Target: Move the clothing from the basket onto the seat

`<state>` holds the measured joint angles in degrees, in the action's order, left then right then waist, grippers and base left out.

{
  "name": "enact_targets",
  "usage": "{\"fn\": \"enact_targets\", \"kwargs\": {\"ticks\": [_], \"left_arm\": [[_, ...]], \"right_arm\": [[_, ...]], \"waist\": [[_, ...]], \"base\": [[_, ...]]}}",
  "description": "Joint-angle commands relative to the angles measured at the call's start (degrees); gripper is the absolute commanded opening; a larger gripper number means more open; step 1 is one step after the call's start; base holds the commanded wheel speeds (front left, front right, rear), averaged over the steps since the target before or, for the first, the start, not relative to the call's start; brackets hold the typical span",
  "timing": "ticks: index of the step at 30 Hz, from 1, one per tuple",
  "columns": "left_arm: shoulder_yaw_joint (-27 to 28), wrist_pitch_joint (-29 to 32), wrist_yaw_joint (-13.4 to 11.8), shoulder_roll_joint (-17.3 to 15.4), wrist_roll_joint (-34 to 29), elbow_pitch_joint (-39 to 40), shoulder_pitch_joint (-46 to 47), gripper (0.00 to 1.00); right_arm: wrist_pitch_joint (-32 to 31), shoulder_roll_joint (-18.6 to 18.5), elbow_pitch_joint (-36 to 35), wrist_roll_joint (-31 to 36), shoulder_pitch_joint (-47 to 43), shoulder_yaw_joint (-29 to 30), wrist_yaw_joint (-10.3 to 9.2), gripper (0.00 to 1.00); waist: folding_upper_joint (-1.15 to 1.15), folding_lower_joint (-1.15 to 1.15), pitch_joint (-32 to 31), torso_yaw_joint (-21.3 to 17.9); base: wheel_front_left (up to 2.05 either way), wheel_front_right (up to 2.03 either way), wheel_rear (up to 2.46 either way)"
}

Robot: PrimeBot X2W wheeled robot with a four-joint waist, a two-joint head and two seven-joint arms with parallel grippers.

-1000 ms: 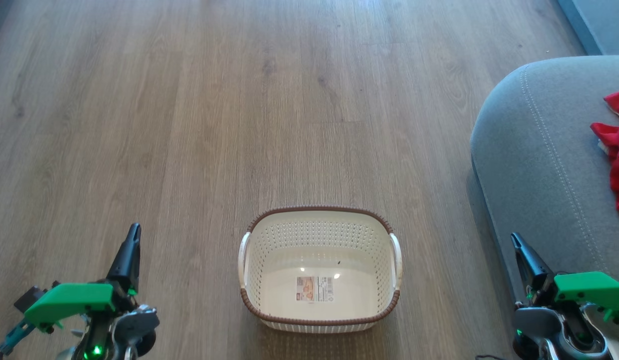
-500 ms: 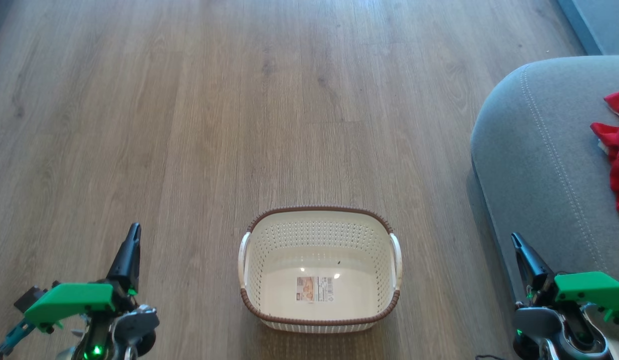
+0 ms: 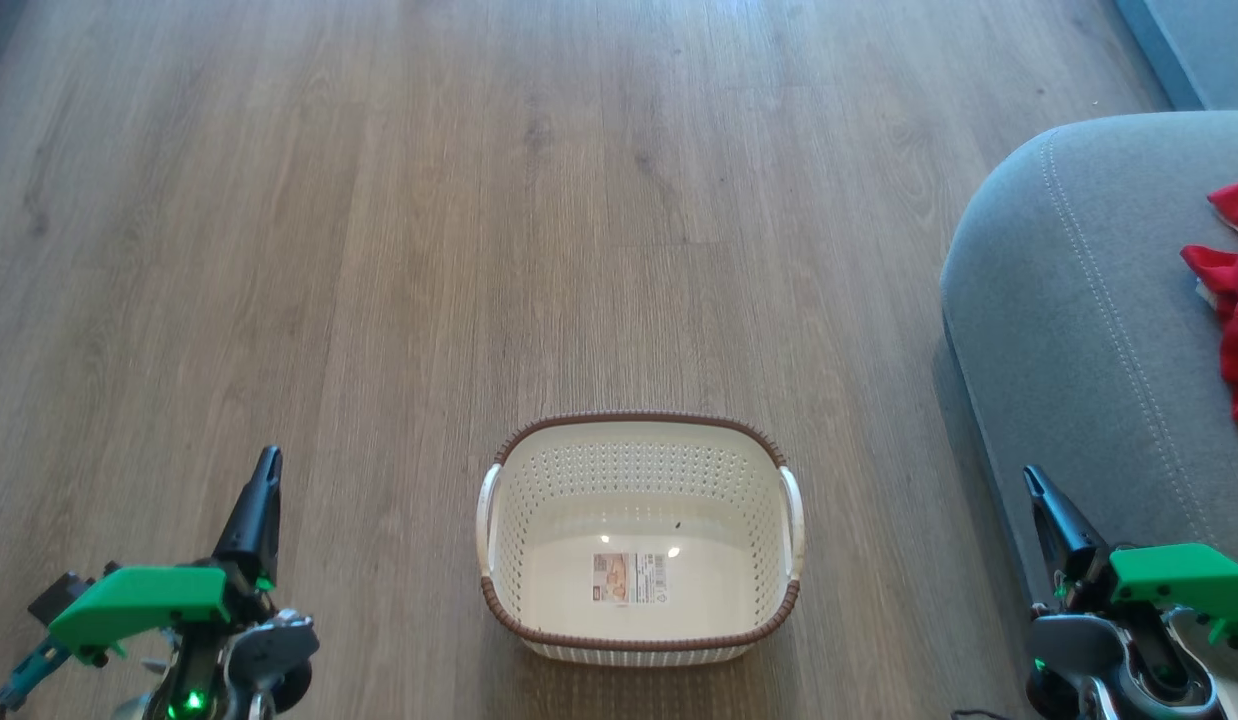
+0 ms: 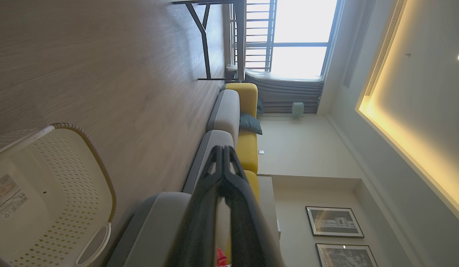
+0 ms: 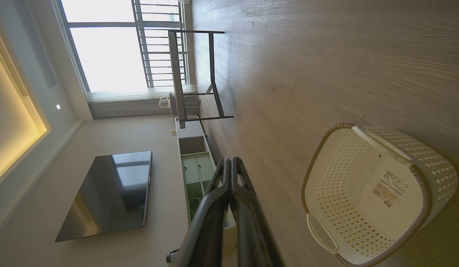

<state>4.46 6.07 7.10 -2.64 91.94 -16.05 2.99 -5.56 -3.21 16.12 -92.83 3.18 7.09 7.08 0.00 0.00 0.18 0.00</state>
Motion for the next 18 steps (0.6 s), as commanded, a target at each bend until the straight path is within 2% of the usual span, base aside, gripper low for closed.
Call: {"fn": "enact_targets", "kwargs": {"ticks": [1,18], "left_arm": [[2.07,0.42,0.39,-0.23,0.23,2.00,3.21,0.00],[2.06,0.42,0.39,-0.23,0.23,2.00,3.20,0.00]], "right_arm": [[-0.56,-0.01,-2.12,0.30,2.96,-1.02,0.41,0.00],[-0.66,0.07,-2.12,0.40,2.97,-0.90,0.41,0.00]], "waist": [[0.00,0.00,0.00,0.00],[0.00,0.00,0.00,0.00]], "base": [[0.00,0.00,0.00],[0.00,0.00,0.00]]}}
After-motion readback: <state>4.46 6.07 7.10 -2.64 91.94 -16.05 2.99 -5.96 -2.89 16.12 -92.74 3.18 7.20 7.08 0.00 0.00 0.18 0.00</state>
